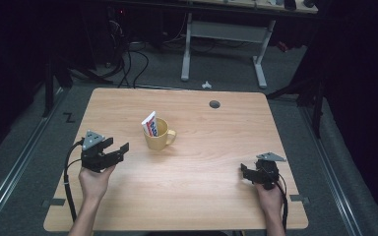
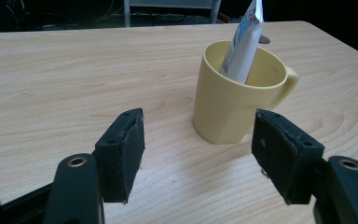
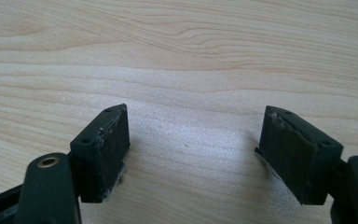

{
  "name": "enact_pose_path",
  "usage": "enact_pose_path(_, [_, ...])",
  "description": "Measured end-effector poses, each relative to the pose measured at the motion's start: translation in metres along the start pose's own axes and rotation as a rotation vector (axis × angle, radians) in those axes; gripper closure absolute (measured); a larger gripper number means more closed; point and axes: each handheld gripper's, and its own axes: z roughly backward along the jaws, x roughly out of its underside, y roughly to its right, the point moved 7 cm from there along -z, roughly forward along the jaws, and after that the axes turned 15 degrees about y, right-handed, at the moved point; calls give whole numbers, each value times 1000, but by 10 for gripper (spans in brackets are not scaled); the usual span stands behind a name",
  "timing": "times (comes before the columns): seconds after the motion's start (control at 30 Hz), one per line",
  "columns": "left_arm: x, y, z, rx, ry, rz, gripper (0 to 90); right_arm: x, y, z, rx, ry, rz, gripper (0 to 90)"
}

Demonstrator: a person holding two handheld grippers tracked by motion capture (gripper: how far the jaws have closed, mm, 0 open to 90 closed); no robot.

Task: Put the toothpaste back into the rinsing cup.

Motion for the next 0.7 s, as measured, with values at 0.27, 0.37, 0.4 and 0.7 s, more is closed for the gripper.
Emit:
enact_pose_path(0.27, [5, -2, 0, -2, -8, 8, 349, 0, 0, 0, 0, 0, 0, 244])
enact_pose_path(0.37, [8, -3, -1, -3, -13, 14, 349, 0, 0, 0, 0, 0, 0, 244])
enact_pose_path(0.4, [9, -3, -1, -4, -12, 18, 349, 0, 0, 0, 0, 0, 0, 244])
enact_pose_path(0.7, [18, -6, -2, -8, -24, 39, 349, 0, 0, 0, 0, 0, 0, 244])
